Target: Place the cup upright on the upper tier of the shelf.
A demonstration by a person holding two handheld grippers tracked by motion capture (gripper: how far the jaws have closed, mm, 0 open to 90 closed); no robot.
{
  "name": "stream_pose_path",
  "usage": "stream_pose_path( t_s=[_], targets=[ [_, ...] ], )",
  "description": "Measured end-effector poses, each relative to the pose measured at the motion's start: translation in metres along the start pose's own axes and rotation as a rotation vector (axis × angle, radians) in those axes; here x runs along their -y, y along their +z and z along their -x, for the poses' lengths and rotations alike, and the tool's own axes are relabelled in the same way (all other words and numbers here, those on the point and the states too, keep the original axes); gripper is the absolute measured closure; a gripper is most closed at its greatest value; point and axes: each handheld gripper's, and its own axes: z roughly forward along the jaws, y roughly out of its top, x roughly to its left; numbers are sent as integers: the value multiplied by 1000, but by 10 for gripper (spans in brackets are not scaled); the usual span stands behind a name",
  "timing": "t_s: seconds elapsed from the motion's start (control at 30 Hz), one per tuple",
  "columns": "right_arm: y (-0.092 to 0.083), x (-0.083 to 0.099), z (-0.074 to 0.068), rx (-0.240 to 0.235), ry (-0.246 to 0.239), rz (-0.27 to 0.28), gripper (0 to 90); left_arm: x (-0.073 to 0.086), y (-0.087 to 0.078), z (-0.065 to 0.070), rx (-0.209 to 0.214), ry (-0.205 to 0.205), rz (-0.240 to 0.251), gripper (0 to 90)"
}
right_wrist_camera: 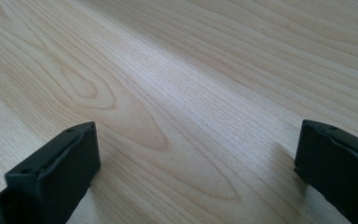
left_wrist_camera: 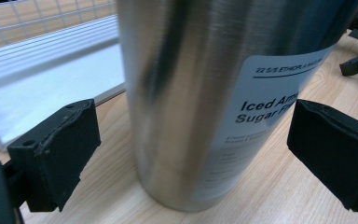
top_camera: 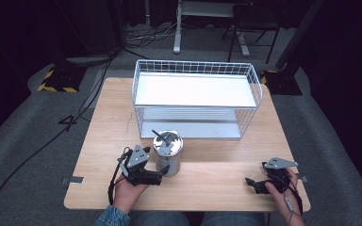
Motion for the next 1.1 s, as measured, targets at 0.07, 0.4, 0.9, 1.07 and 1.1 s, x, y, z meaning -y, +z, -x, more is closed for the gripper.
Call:
stream_pose_path(
  t_s=[0.07, 0.4, 0.9, 1.07, 1.1],
  targets=[
    [0, 0, 0, 0, 0, 0, 0, 0, 2, 1, 4, 6, 2, 28],
    [0, 0, 0, 11, 8, -1, 0, -2, 17, 4, 27, 13, 66, 23],
    [0, 0, 1, 17, 13, 0, 0, -2, 41, 0, 39, -5, 107, 0],
    [0, 0, 0, 17, 12, 0, 1, -1, 47, 0, 36, -9, 115, 0],
    [0, 0, 0, 17, 12, 0, 1, 0, 48, 0, 35, -7, 122, 1]
  ],
)
